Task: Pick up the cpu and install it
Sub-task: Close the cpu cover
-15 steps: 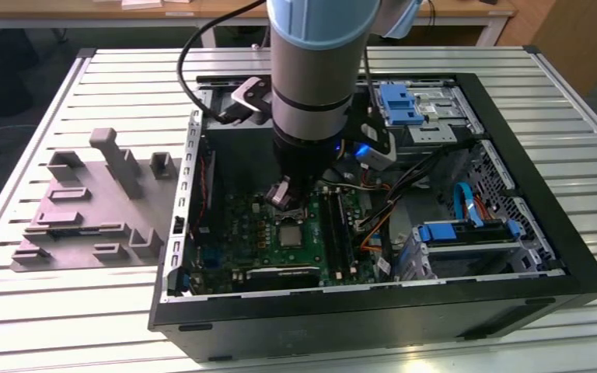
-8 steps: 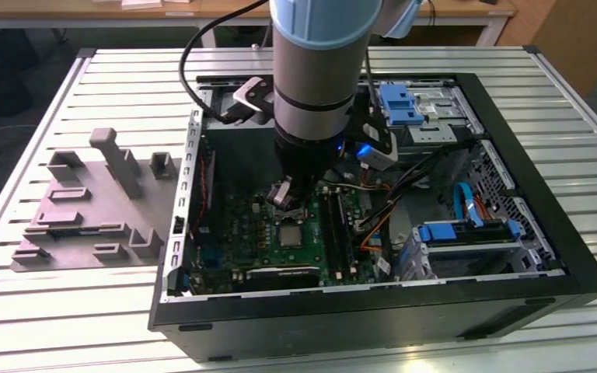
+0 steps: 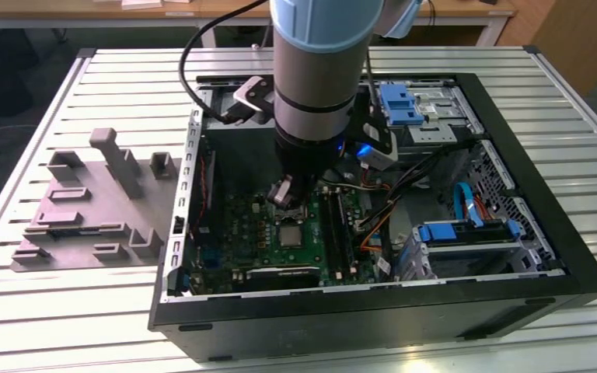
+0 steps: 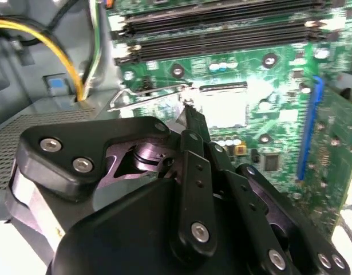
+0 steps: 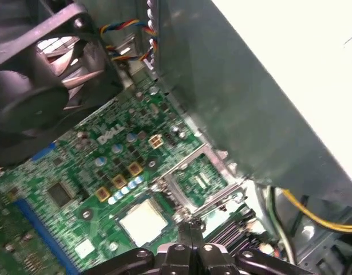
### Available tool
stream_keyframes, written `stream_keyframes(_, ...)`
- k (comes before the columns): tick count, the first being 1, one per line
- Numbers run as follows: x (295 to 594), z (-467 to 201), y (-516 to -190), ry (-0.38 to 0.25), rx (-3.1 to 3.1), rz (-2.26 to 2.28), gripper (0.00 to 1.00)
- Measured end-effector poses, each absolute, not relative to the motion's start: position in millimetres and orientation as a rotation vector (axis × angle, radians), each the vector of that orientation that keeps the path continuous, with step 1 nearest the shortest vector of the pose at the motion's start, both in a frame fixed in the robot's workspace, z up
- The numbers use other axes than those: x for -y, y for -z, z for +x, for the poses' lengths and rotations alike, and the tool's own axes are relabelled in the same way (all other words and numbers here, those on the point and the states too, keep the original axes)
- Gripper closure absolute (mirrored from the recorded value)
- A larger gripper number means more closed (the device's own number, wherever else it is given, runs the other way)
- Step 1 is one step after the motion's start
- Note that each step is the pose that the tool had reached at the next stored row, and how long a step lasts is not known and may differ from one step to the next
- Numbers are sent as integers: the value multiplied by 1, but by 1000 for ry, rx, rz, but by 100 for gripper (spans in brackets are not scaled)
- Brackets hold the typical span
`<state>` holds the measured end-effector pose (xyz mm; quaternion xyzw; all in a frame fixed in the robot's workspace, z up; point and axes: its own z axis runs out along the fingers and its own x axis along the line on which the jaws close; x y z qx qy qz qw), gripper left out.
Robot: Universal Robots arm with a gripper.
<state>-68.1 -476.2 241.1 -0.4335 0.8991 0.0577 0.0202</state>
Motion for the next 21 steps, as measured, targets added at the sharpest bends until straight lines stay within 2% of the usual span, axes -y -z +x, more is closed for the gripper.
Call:
stream_keyframes(13,466,-52,-236,-189,-2783,-1349,89)
stream_keyframes(18,464,-50,-233,-235,-2765,-1345,89)
stream_keyframes(21,461,-48,-231,-239,-2761,-1349,89)
